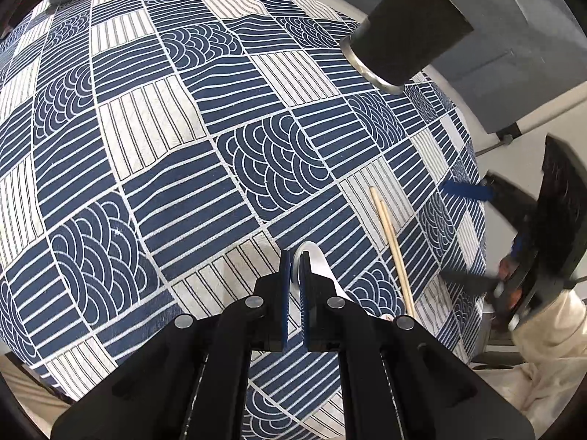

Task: Organize utensils
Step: 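Grasp the plain white spoon at its bowl with the left tool, then grasp the spoon's handle end with the right tool while the left tool lifts the bowl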

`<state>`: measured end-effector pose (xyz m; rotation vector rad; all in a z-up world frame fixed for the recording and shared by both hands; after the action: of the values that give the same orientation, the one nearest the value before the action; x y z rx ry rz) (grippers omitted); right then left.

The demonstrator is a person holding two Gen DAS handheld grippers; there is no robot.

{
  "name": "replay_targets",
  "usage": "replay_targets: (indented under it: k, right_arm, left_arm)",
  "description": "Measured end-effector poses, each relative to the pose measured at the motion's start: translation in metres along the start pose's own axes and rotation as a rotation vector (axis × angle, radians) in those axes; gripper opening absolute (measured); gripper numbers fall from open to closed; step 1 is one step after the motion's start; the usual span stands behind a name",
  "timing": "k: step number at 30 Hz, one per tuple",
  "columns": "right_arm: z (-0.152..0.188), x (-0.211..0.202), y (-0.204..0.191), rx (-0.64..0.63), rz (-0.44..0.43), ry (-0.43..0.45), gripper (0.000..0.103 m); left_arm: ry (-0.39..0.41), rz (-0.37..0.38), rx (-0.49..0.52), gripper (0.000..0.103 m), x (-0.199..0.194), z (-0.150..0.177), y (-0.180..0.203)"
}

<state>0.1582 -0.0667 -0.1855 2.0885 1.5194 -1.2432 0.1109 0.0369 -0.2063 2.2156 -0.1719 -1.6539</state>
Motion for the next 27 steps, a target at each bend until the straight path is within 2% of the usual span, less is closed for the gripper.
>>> replay_targets:
  k: [7, 9, 11, 12, 13, 21, 27]
  right_arm:
    - [0.004, 0.022, -0.043, -0.124, -0.058, -0.055, 0.092]
    - [0.005, 0.028, -0.053, -0.146, -0.076, -0.079, 0.088]
    - [0.007, 0.034, -0.058, -0.153, -0.120, -0.119, 0.028]
    - [0.010, 0.040, -0.061, -0.160, -0.127, -0.160, 0.011]
    - [0.012, 0.041, -0.063, -0.183, -0.095, -0.160, 0.011]
    - [0.012, 0.028, -0.056, -0.182, -0.090, -0.145, 0.011]
    - [-0.005, 0.008, -0.042, -0.193, -0.050, -0.097, 0.011]
  left_arm:
    - [0.026, -0.008, -0.003, 0.005, -0.011, -0.003, 0.006]
    - [0.032, 0.001, -0.001, 0.005, -0.013, -0.005, 0.010]
    - [0.033, 0.004, 0.009, 0.005, -0.015, -0.005, 0.014]
    - [0.030, 0.008, 0.011, 0.006, -0.015, -0.005, 0.016]
    - [0.026, 0.004, 0.020, 0.006, -0.015, -0.004, 0.018]
    - [0.040, -0.016, 0.058, 0.006, -0.021, -0.009, 0.032]
    - [0.076, -0.047, 0.083, 0.006, -0.038, -0.032, 0.045]
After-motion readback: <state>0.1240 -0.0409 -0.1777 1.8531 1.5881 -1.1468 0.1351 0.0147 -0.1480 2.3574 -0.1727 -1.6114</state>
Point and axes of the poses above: each gripper's, at about its wrist camera, not at the fingertips, and x roughly the way its jaws point, y to its right, z to its underside, the point moved 4 cm from there along x, roughly the way its jaws point, and after that the axes turned 2 degrees about -z, right-handed, at the moved point
